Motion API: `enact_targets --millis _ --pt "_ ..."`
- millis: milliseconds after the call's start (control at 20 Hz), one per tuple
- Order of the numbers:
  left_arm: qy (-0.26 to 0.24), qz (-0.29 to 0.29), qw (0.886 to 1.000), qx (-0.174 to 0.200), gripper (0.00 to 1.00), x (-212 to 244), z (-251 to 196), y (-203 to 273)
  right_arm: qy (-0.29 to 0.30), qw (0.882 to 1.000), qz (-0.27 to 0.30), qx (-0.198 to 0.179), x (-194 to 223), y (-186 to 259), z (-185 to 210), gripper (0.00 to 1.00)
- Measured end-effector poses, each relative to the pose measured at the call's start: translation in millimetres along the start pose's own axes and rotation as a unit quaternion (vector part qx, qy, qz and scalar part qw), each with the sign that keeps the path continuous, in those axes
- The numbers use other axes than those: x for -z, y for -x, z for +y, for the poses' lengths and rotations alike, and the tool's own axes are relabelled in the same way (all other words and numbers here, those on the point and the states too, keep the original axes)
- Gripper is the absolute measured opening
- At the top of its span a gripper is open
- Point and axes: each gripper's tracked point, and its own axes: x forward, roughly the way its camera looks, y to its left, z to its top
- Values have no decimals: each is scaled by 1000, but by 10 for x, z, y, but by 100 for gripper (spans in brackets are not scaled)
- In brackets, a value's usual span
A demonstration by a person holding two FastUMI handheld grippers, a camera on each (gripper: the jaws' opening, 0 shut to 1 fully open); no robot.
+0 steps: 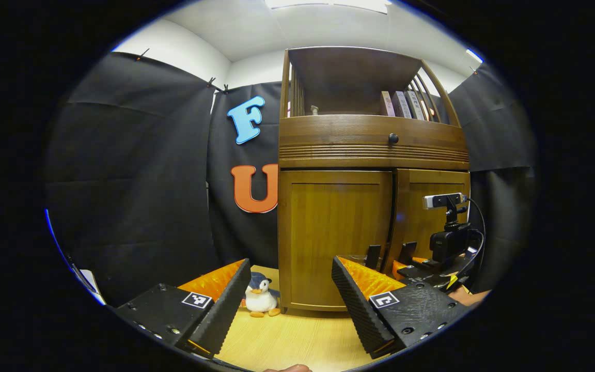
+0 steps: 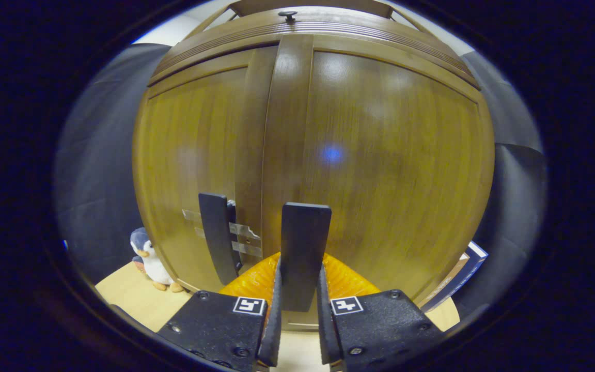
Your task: Open the right door of the double-door shoe cabinet with the right hand, and open the left door with the left hand.
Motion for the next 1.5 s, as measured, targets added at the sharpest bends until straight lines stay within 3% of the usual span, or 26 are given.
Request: enact_targets --millis 800,1500 --pt "-3 9 998 63 95 90 -351 -154 -15 999 -5 -36 268 871 -198 34" --pt "-19 22 992 124 95 207 -923 -261 -39 999 6 -29 438 1511 -641 28"
